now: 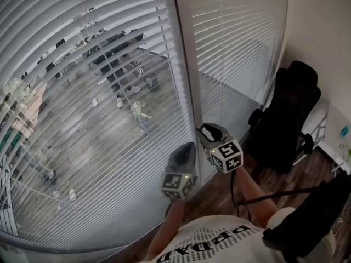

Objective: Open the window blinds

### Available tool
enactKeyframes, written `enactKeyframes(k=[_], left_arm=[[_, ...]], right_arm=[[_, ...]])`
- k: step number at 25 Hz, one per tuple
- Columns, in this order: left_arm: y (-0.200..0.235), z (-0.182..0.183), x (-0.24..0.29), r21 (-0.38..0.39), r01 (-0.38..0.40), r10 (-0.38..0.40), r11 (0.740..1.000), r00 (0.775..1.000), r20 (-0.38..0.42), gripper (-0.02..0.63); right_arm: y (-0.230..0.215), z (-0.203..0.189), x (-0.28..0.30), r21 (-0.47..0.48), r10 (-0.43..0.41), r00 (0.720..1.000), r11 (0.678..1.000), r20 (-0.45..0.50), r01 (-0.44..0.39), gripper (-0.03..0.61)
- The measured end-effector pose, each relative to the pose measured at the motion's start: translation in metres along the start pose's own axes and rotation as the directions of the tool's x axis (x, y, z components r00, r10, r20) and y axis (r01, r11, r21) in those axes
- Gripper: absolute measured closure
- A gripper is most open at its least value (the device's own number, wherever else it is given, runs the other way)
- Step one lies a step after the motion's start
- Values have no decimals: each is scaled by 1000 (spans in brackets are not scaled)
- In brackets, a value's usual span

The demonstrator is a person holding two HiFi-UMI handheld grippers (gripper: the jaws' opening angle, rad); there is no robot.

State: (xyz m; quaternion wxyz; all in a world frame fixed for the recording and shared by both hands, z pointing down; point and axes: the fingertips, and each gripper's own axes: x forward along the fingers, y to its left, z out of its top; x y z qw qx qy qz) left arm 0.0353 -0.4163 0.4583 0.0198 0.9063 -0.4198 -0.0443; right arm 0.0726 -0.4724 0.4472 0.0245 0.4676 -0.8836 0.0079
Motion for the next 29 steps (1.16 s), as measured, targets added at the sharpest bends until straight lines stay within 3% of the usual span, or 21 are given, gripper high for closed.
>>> enactKeyframes(k=[29], left_arm=[[2, -2, -2, 1, 2, -2, 1000, 1000, 0, 621]], right_arm=[[-4, -5, 4, -7, -1, 1000, 1000, -23, 1, 457]])
